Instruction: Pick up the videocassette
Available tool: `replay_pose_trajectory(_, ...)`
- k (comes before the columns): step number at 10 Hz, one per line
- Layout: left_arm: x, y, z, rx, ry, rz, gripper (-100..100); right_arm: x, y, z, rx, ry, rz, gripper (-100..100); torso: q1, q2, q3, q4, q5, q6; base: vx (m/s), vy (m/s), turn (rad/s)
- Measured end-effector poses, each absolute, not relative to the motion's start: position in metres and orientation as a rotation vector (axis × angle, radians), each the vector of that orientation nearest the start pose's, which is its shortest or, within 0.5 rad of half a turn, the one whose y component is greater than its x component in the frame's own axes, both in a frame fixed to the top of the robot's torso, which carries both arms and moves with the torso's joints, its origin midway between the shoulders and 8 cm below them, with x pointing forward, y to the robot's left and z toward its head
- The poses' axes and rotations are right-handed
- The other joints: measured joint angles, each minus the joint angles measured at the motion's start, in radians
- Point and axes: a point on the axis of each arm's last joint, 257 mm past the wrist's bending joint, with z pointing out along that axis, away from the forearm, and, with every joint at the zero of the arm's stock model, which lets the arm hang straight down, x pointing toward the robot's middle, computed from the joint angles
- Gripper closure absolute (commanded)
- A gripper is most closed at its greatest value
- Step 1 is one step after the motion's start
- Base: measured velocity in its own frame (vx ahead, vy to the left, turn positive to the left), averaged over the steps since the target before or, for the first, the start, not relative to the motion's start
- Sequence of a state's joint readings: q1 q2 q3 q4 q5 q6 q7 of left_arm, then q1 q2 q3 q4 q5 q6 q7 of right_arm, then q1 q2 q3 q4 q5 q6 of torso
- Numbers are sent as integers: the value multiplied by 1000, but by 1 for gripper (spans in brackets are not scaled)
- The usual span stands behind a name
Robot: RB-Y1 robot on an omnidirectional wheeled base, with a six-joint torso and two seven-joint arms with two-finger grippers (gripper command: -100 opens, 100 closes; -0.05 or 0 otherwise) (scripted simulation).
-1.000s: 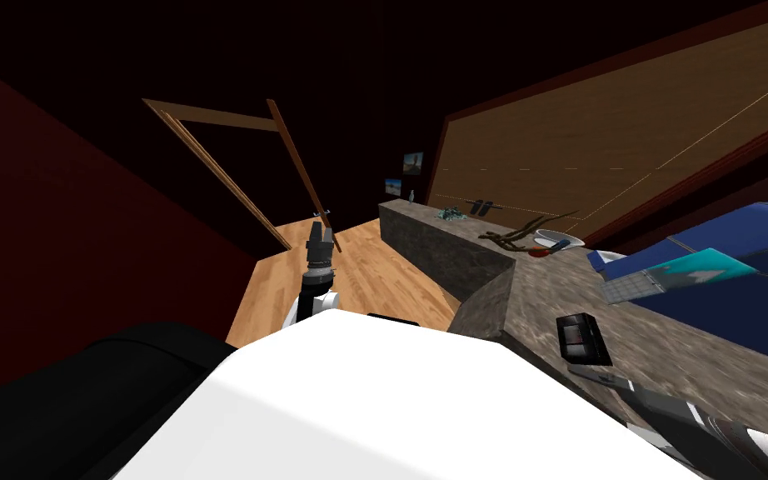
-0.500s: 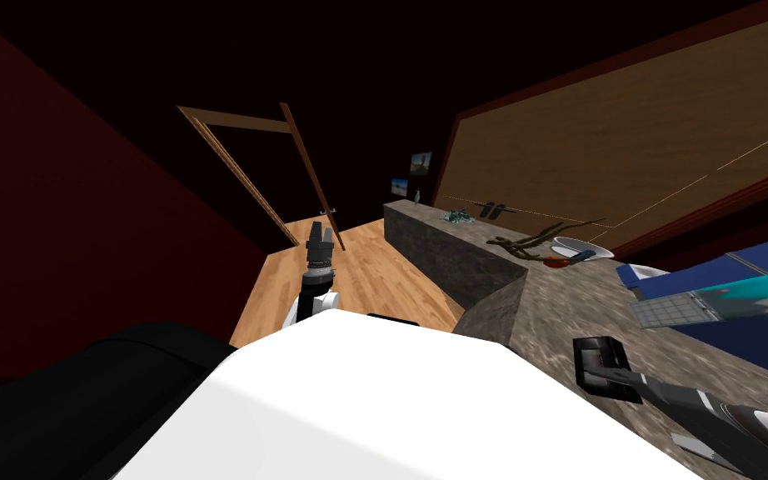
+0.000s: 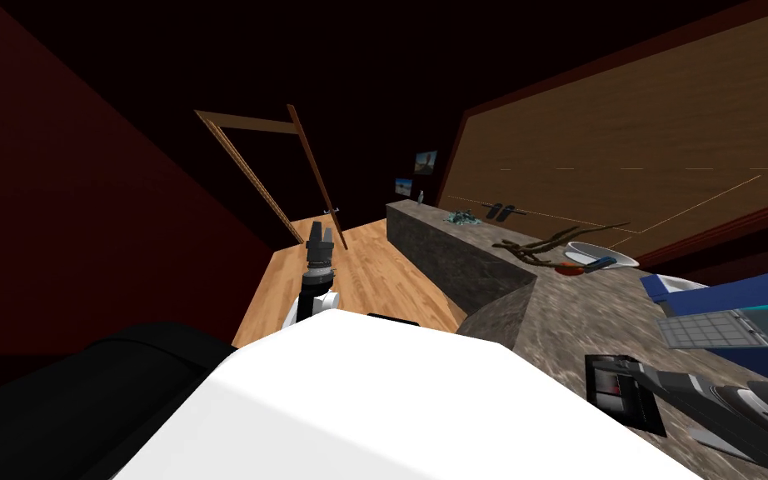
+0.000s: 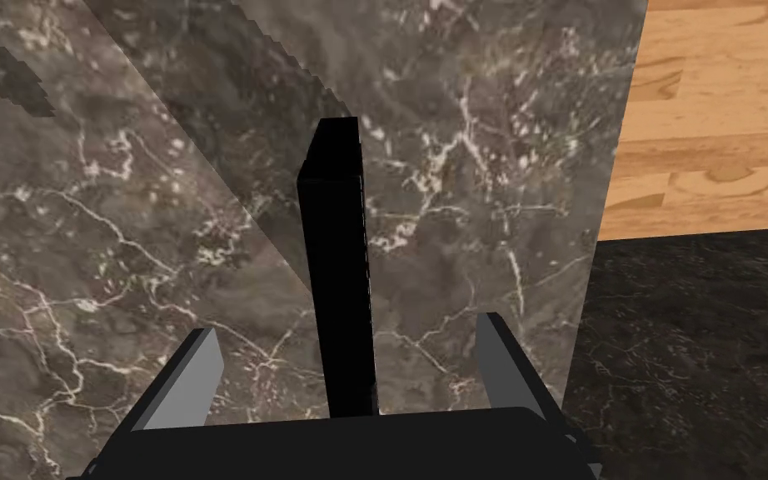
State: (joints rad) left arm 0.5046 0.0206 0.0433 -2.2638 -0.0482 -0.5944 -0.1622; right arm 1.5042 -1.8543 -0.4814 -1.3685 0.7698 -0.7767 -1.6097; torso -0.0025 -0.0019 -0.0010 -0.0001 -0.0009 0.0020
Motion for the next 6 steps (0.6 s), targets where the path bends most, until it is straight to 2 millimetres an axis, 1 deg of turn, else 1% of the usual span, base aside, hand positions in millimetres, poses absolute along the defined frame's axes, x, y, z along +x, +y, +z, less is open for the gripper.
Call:
replay_pose_trajectory(1, 329, 282, 33, -486, 639, -1094, 0, 128, -645, -272, 1294, 2848, 4, -100, 1, 0, 0, 0, 0, 0, 9, -15, 18)
replay_pose_trajectory(2, 329, 282, 33, -486, 639, -1094, 0, 129, -646, -272, 1298, 2847, 2, 0, 2, 1, 1, 0, 0, 1, 0, 0, 0)
replay_pose_trajectory(3, 329, 282, 33, -486, 639, -1094, 0, 129, -646, -272, 1298, 2847, 2, -100, 3, 2, 1, 1, 1, 1, 12, -24, 2)
replay_pose_trajectory(6, 329, 282, 33, -486, 639, -1094, 0, 124, -637, -282, 1296, 2850, 1, -100, 1, 1, 1, 0, 0, 0, 21, -30, 3)
